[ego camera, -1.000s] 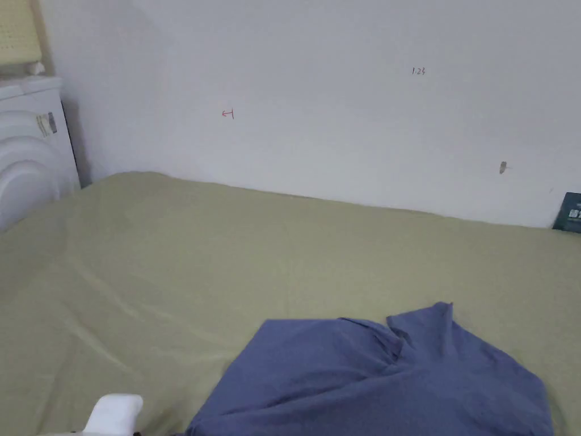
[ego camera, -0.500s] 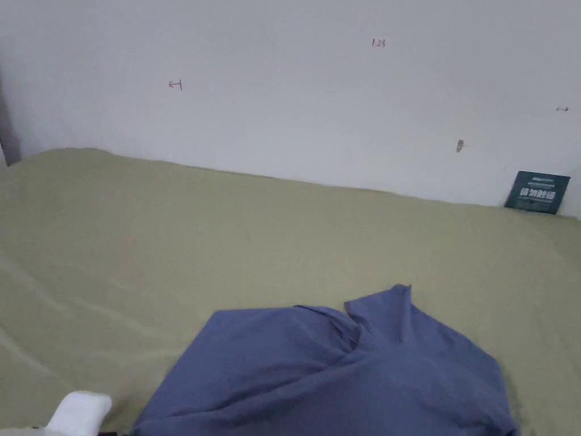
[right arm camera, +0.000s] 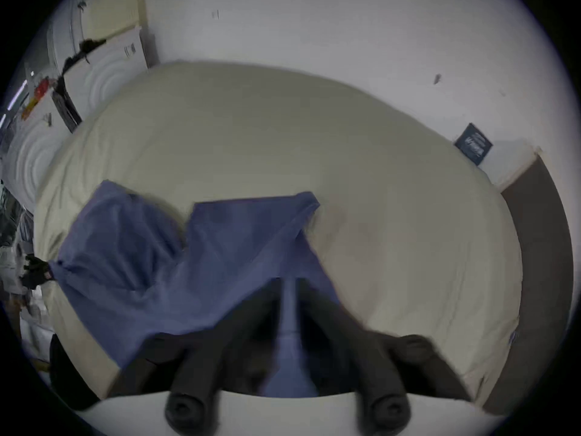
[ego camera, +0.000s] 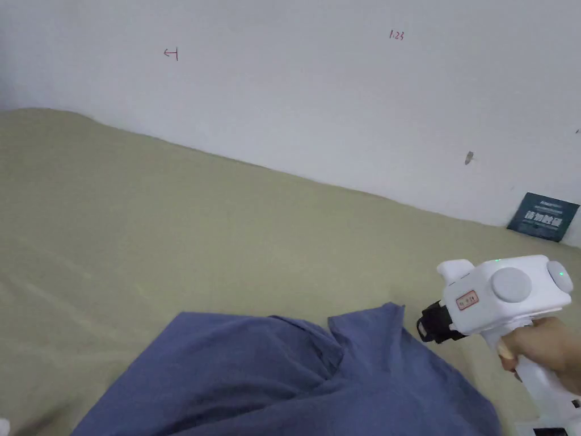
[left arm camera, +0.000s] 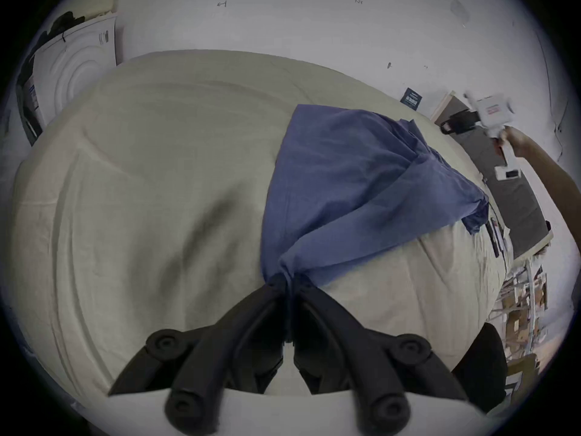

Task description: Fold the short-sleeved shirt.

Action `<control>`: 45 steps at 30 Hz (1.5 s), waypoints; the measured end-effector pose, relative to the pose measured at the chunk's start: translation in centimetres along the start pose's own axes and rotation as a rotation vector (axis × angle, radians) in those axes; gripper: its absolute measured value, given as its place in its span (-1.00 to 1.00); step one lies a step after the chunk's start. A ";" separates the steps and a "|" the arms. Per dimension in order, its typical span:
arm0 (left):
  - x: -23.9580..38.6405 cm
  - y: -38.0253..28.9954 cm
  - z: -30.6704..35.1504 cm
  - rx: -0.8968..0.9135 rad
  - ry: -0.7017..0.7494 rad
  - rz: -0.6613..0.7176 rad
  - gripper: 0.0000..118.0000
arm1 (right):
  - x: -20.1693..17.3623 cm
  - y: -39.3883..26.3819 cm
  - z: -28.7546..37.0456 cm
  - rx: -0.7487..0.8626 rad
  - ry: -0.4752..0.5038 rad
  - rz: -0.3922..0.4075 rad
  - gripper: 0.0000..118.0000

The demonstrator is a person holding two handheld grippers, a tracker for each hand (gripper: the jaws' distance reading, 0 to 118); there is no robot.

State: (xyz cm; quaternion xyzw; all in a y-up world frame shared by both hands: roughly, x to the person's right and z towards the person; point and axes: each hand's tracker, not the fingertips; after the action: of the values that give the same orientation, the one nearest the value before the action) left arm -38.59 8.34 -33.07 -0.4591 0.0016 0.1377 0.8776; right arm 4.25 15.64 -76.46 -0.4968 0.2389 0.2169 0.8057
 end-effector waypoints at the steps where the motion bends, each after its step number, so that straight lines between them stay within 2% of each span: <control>1: 0.0 0.0 0.0 0.001 -0.006 0.009 -0.92 | 0.5 0.6 -1.3 -0.056 -0.015 0.020 0.77; 2: 0.0 0.0 0.0 0.001 -0.009 0.015 -0.92 | 0.8 0.7 -2.8 -0.126 -0.049 0.039 0.94; 4: -0.3 0.1 -0.2 -0.003 -0.011 0.019 -0.92 | 1.4 0.8 -4.6 -0.139 -0.063 0.063 0.76; 9: -0.6 0.0 -0.2 0.000 -0.028 0.056 -0.92 | 1.8 -0.3 -8.0 -0.165 -0.009 0.057 0.71; 11: -0.7 -0.2 -0.3 0.007 -0.035 0.075 -0.92 | 1.8 -0.3 -7.7 -0.148 0.014 0.055 0.42; 12: -0.8 -0.3 -0.4 0.009 -0.038 0.078 -0.92 | 1.9 -0.3 -7.3 -0.147 0.064 0.028 0.33; 13: -0.9 -0.3 -0.5 0.010 -0.042 0.080 -0.92 | 2.1 -0.4 -6.9 -0.147 0.129 0.013 0.33; 14: -1.0 -0.3 -0.5 0.009 -0.046 0.083 -0.92 | 1.9 -0.5 -5.8 -0.127 0.102 0.037 0.07; 15: -1.1 -0.3 -0.6 0.011 -0.050 0.091 -0.92 | 1.7 -0.6 -5.2 -0.101 0.096 0.046 -0.34; 16: -1.1 -0.2 -0.6 0.011 -0.053 0.102 -0.92 | 1.5 -0.6 -4.8 -0.111 0.098 0.052 -1.00; 17: -1.1 -0.2 -0.6 0.012 -0.054 0.108 -0.92 | 1.2 -0.6 -3.6 -0.066 0.010 0.032 -1.00; 19: -1.0 -0.2 -0.4 0.015 -0.054 0.106 -0.92 | 1.0 -0.8 -1.8 -0.039 0.071 -0.029 -1.00; 22: -1.1 0.0 0.4 0.036 -0.064 0.117 -0.92 | 0.6 -0.9 1.6 0.078 0.075 -0.083 -1.00; 23: -1.1 0.2 0.9 0.053 -0.061 0.124 -0.92 | 0.5 -0.8 3.1 0.099 0.088 -0.088 -1.00; 25: -1.2 1.2 2.3 0.091 -0.077 0.130 -0.92 | 0.1 -0.6 6.1 0.147 0.039 -0.057 -1.00; 28: -0.7 3.9 4.6 0.152 -0.106 0.100 -0.92 | -1.2 -0.4 10.9 0.214 0.027 -0.082 -1.00; 31: 0.2 8.1 7.2 0.238 -0.091 0.029 -0.92 | -0.5 0.6 14.7 0.287 -0.010 -0.080 -1.00; 37: 2.0 18.2 12.3 0.352 -0.077 -0.055 -0.92 | 1.4 2.6 22.1 0.459 -0.075 -0.156 -1.00; 41: 3.0 25.0 14.2 0.384 -0.052 -0.086 -0.92 | 1.9 4.2 25.8 0.513 -0.131 -0.156 -1.00; 45: 3.8 31.0 15.1 0.432 -0.002 -0.086 -0.92 | 3.4 6.5 28.8 0.592 -0.202 -0.191 -1.00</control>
State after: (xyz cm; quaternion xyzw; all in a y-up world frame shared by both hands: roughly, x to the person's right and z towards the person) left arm -44.34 38.17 -49.85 -0.2600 0.0107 0.0968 0.9607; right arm 8.00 44.73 -71.80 -0.2370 0.1628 0.1094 0.9515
